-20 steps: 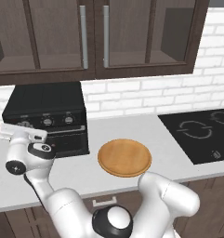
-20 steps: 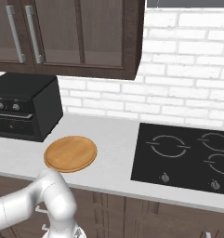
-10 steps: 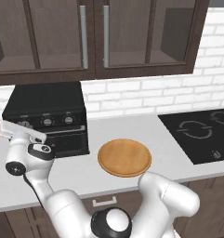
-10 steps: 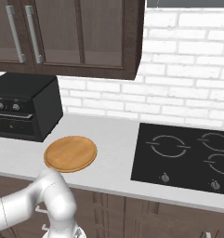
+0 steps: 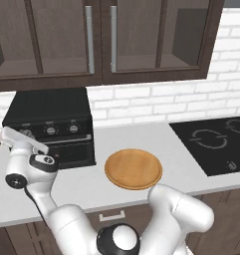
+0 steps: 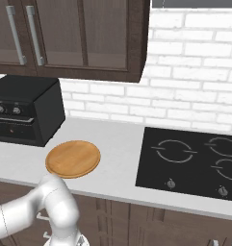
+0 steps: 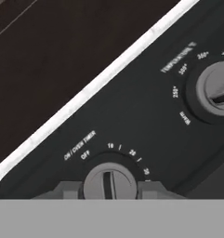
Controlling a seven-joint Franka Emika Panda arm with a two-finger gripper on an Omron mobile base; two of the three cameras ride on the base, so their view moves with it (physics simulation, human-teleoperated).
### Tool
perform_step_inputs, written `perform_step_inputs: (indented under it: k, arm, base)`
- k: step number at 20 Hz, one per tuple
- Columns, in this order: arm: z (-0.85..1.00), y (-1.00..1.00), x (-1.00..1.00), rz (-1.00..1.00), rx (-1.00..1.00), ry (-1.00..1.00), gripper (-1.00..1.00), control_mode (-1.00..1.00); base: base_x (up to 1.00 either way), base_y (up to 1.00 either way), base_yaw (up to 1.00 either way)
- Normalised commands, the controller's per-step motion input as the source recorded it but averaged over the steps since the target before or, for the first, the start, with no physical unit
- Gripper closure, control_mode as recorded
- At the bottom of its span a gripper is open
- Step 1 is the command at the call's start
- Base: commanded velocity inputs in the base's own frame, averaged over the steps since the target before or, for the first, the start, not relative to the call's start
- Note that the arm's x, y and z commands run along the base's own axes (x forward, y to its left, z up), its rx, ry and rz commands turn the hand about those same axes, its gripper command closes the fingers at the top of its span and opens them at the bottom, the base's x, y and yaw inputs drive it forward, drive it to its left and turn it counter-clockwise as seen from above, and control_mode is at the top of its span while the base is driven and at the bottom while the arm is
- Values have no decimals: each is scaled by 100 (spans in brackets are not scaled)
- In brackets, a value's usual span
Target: Pick up the kebab skewer and baguette bread, and place them inside the toaster oven. Close the toaster oven door and start by setting the timer.
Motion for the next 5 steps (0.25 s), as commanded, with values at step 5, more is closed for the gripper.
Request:
perform_step_inputs:
  k: [5]
  arm:
    - [0, 0, 0, -2, 14, 0, 100, -100]
  base:
    - [0, 0, 0]
